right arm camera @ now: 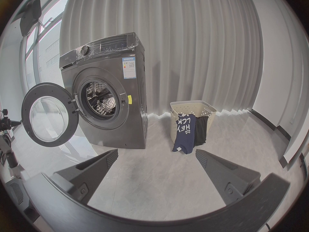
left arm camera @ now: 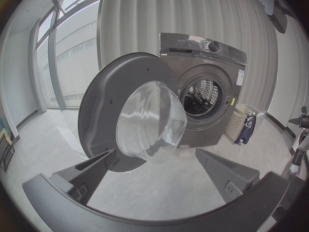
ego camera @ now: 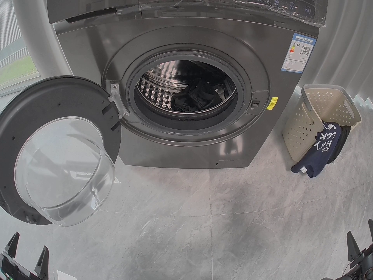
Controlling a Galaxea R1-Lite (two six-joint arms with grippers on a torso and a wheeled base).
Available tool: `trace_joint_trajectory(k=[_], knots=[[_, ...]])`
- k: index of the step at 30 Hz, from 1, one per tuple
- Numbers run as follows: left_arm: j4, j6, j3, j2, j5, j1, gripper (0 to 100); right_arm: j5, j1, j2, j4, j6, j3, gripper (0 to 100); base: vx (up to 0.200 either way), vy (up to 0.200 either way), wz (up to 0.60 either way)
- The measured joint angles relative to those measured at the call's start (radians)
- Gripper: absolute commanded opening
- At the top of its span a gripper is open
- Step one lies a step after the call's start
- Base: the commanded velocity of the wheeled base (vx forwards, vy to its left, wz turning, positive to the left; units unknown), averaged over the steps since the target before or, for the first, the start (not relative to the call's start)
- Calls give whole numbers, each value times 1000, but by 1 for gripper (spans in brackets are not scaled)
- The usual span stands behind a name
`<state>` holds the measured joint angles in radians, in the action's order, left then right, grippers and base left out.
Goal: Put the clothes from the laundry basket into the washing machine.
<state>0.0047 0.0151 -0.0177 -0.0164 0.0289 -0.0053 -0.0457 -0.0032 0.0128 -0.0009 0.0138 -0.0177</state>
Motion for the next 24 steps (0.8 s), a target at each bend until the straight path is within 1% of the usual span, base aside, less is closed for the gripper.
trace_joint_trajectory(k=[16,24], knots=[[-1,15,0,5,1,-1,100,1,0,0,0,-5,0,100,0,-200,0],[0,10,0,5,0,-1,100,1,0,0,-1,-5,0,100,0,-200,0]])
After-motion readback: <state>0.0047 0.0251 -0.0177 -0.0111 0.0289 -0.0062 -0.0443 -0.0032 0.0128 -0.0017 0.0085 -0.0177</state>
